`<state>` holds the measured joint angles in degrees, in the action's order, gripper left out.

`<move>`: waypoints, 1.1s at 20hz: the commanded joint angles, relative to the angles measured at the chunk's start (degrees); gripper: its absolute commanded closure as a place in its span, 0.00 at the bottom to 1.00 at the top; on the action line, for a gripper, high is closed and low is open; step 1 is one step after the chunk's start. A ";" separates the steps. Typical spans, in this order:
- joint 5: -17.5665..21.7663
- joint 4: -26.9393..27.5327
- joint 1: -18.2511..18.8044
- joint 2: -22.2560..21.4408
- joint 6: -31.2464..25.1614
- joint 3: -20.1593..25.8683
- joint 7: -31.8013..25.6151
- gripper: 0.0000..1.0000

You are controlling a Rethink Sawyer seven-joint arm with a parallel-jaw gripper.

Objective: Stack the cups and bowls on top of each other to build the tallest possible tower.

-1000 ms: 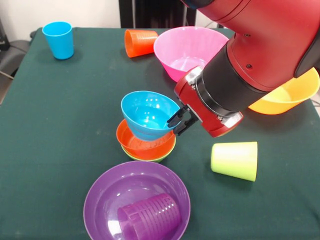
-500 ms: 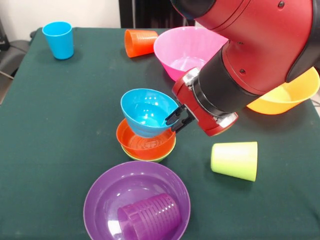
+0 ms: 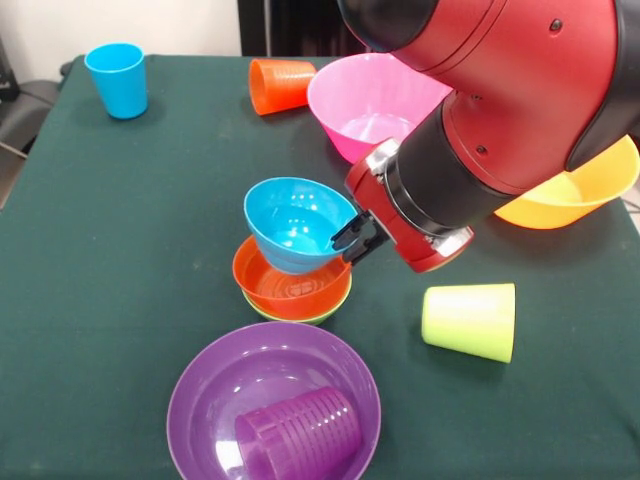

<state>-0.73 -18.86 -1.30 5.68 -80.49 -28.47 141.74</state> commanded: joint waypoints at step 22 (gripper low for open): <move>-1.08 -4.26 -1.32 0.70 3.50 2.36 15.19 0.00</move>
<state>-0.83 -19.13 -1.32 5.69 -79.55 -28.60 142.49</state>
